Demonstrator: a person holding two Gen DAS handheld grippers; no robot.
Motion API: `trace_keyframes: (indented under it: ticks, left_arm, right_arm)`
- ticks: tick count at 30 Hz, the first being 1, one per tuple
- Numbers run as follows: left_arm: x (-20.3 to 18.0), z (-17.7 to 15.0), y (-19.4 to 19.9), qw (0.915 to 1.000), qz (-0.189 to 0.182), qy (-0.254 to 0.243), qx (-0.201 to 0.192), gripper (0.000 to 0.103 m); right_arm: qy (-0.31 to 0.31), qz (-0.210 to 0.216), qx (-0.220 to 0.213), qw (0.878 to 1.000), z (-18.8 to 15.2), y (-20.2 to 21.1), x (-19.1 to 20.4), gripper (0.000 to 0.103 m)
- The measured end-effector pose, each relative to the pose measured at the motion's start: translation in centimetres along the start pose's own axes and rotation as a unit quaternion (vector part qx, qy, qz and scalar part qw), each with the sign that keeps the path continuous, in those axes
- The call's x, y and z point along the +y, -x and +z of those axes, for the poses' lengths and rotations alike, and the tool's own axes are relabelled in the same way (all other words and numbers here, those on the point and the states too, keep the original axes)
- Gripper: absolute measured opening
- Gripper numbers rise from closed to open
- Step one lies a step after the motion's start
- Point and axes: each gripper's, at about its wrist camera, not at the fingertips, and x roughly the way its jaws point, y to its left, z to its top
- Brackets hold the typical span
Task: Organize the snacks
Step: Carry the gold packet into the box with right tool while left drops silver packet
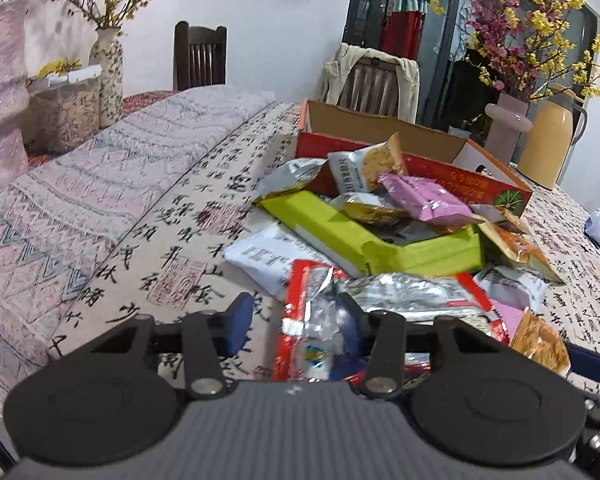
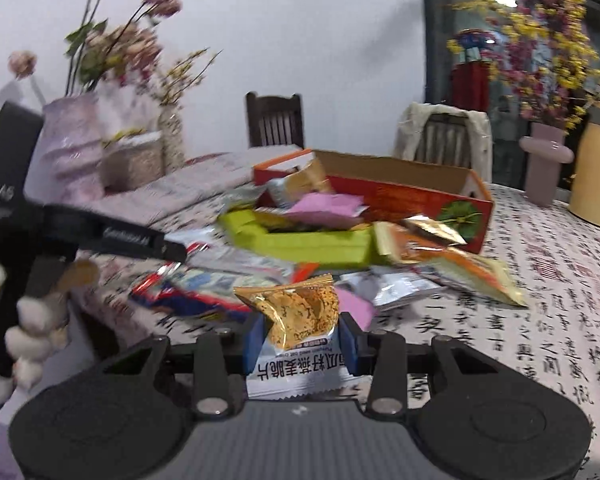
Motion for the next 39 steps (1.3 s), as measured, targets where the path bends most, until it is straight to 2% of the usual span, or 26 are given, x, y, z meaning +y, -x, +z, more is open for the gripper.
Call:
trace_keyframes:
  ticks: [4,9,10,11,12,14,17,22,27,31,35,37,39]
  left_arm:
    - [0.3,-0.7,-0.3,0.9999,-0.008,-0.006,0.014,0.037]
    - [0.5,-1.0,0.2,0.9997,-0.022,-0.007,0.012,0.039]
    - [0.6,-1.0,0.4,0.9997,-0.024,-0.007,0.007,0.042]
    - [0.7,-0.9,0.8,0.9996,-0.027,-0.008,0.000,0.054]
    - [0.7,-0.8,1.3,0.9994,-0.030,-0.012,-0.009,0.073]
    - [0.2,-0.7,2.2,0.9987,-0.029,-0.033,-0.029,0.091]
    - [-1.4,-1.1,3.2,0.9935,-0.053,-0.096,-0.032,0.102]
    - [-4.6,-2.2,3.7,0.9798,-0.049,-0.190,-0.041,0.103]
    - [-7.4,-2.6,1.3,0.9662,-0.030,-0.255,-0.023,0.103]
    - [-9.4,-3.0,-1.0,0.9506,-0.007,-0.310,-0.012,0.103]
    - [-10.0,-2.1,-2.6,0.9476,-0.009,-0.319,-0.011,0.103]
    - [-9.7,-1.3,-3.3,0.9518,-0.030,-0.305,0.005,0.103]
    - [-9.2,-0.3,-4.2,0.9605,-0.053,-0.271,0.033,0.103]
  right_arm:
    - [0.018,-0.011,0.012,1.000,0.2,-0.6,1.3,0.039]
    - [0.018,-0.028,0.010,0.999,0.9,-1.4,1.2,0.039]
    - [0.015,-0.030,0.009,0.999,1.0,-1.5,1.1,0.039]
    - [0.012,-0.031,0.006,0.999,1.0,-1.5,0.9,0.039]
    - [0.007,-0.032,0.002,0.999,1.1,-1.3,0.7,0.039]
    - [-0.005,-0.036,-0.007,0.999,1.1,-0.7,0.1,0.039]
    - [-0.025,-0.050,-0.025,0.998,1.2,0.4,-1.1,0.039]
    - [-0.059,-0.085,-0.049,0.993,1.1,2.1,-3.8,0.039]
    - [-0.092,-0.111,-0.062,0.988,0.5,3.0,-6.5,0.039]
    - [-0.113,-0.122,-0.066,0.984,0.0,3.2,-8.4,0.039]
    - [-0.128,-0.124,-0.064,0.982,-0.7,3.0,-9.5,0.039]
    - [-0.134,-0.122,-0.062,0.981,-1.1,2.8,-10.0,0.039]
    - [-0.141,-0.120,-0.060,0.981,-1.4,2.5,-10.4,0.039]
